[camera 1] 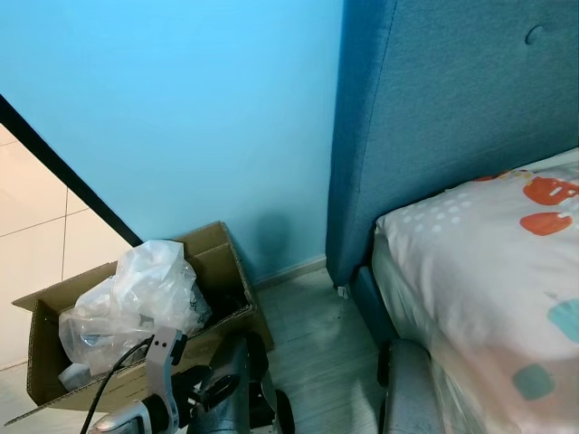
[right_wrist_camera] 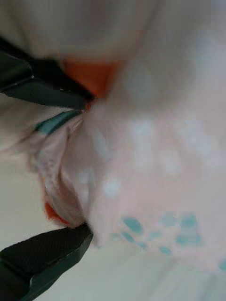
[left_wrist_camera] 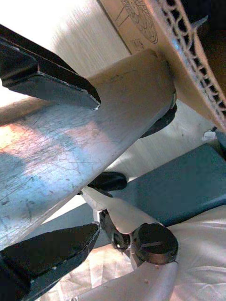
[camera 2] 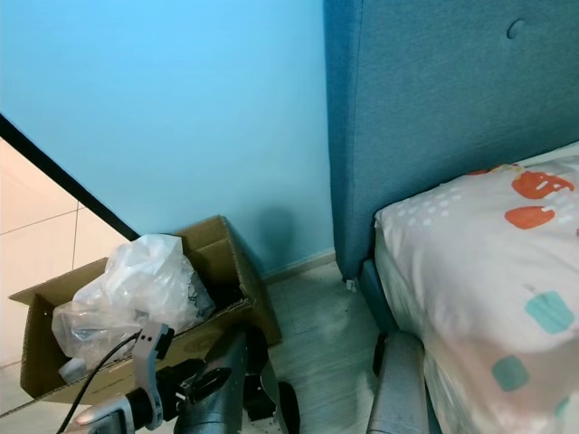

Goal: Clean up the room

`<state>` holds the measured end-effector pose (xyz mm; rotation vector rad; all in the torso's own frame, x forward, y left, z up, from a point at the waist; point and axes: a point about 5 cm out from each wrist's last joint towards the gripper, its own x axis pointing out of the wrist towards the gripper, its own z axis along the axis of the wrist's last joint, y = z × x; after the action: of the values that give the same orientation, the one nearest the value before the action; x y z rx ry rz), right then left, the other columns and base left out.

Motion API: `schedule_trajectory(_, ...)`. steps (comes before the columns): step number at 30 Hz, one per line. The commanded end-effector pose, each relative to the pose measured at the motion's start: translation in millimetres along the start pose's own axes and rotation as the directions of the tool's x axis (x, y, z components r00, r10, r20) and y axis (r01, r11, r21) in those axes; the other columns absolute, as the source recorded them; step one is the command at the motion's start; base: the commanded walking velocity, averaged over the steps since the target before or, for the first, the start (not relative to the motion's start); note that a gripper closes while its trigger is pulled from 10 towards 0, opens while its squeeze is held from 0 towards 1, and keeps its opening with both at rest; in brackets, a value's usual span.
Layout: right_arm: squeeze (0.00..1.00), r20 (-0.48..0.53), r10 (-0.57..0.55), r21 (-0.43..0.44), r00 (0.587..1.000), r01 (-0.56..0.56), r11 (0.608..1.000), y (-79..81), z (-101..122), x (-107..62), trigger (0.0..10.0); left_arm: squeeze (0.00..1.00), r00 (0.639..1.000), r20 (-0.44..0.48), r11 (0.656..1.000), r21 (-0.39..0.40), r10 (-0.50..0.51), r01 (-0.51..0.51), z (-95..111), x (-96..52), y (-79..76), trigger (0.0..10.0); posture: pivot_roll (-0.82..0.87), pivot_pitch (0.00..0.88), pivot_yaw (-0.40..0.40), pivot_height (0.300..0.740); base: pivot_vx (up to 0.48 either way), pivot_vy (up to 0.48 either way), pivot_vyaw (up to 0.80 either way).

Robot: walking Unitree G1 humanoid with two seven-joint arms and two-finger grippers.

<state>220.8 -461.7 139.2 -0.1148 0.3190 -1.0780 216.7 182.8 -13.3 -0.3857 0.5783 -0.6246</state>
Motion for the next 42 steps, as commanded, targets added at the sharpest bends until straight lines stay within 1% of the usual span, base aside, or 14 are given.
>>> schedule_trajectory(1,0.00,-0.061,-0.037,-0.135,0.997,0.029,0.990,-9.3,-13,-0.6,10.0,0.00,0.998,-0.061,0.999,-0.049,0.016,-0.019,-22,-3.7,-0.3,10.0,0.16,0.256,0.111,0.561,0.000,0.000,0.00)
schedule_trajectory(7,0.00,-0.056,-0.009,-0.509,0.998,-0.021,0.861,-47.7,28,0.5,10.0,0.00,0.986,-0.161,0.998,-0.049,0.031,-0.039,-40,-8.9,7.1,10.0,0.11,0.221,0.106,0.561,0.000,0.000,0.00)
schedule_trajectory(9,0.00,-0.056,-0.009,-0.509,0.998,-0.021,0.861,-47.7,28,0.5,10.0,0.00,0.986,-0.161,0.998,-0.049,0.031,-0.039,-40,-8.9,7.1,10.0,0.11,0.221,0.106,0.561,0.000,0.000,0.00)
schedule_trajectory(13,0.00,0.054,-0.170,-0.575,0.984,0.169,0.800,-97.2,92,-6.7,10.0,0.00,0.982,-0.178,0.994,-0.078,0.061,-0.076,-44,-5.2,10.6,10.0,0.08,0.184,0.091,0.561,0.000,0.000,0.00)
schedule_trajectory(17,0.00,0.097,-0.198,-0.564,0.975,0.218,0.796,-104.7,115,-13.1,10.0,0.00,0.981,-0.179,0.992,-0.092,0.067,-0.085,-46,-1.8,10.0,10.0,0.07,0.173,0.085,0.561,0.000,0.000,0.00)
schedule_trajectory(21,0.00,0.127,-0.114,-0.519,0.985,0.164,0.839,-86.6,127,-19.0,10.0,0.00,0.981,-0.186,0.992,-0.096,0.060,-0.079,-48,0.8,8.2,10.0,0.06,0.164,0.080,0.561,0.000,0.000,0.00)
schedule_trajectory(23,0.00,0.100,0.095,-0.468,0.990,-0.038,0.883,-45.7,124,-24.9,10.0,0.00,0.980,-0.192,0.992,-0.099,0.054,-0.074,-50,3.3,6.3,10.0,0.06,0.157,0.073,0.561,0.000,0.000,0.00)
schedule_trajectory(24,0.00,0.100,0.095,-0.468,0.990,-0.038,0.883,-45.7,124,-24.9,10.0,0.00,0.980,-0.192,0.992,-0.099,0.054,-0.074,-50,3.3,6.3,10.0,0.06,0.157,0.073,0.561,0.000,0.000,0.00)
schedule_trajectory(26,0.00,0.042,0.301,-0.436,0.953,-0.253,0.864,1.6,107,-32.2,10.0,0.00,0.978,-0.201,0.993,-0.098,0.050,-0.071,-53,3.7,5.3,10.0,0.06,0.156,0.067,0.561,0.000,0.000,0.00)
schedule_trajectory(30,0.00,-0.036,0.394,-0.452,0.918,-0.367,0.813,29.5,89,-41.2,10.0,0.00,0.977,-0.209,0.992,-0.098,0.053,-0.075,-55,2.5,6.7,10.0,0.07,0.156,0.064,0.561,0.000,0.000,0.00)
schedule_trajectory(35,0.00,-0.068,0.407,-0.456,0.911,-0.391,0.799,37.5,78,-43.7,10.0,0.00,0.976,-0.212,0.992,-0.097,0.057,-0.079,-57,1.1,7.7,10.0,0.08,0.160,0.062,0.561,0.000,0.000,0.00)
schedule_trajectory(39,0.00,-0.051,0.607,-0.309,0.793,-0.590,0.746,106.4,41,-64.7,10.0,0.00,0.970,-0.236,0.992,-0.091,0.062,-0.086,-63,-3.2,8.7,10.0,0.07,0.166,0.064,0.561,0.000,0.000,0.00)
schedule_trajectory(40,0.00,-0.051,0.607,-0.309,0.793,-0.590,0.746,106.4,41,-64.7,10.0,0.00,0.970,-0.236,0.992,-0.091,0.062,-0.086,-63,-3.2,8.7,10.0,0.07,0.166,0.064,0.561,0.000,0.000,0.00)
schedule_trajectory(42,0.00,-0.152,0.687,-0.145,0.710,-0.704,0.696,139.6,-8,-86.9,10.0,0.00,0.968,-0.243,0.993,-0.085,0.057,-0.079,-65,-3.8,7.8,10.0,0.08,0.172,0.061,0.561,0.000,0.000,0.00)
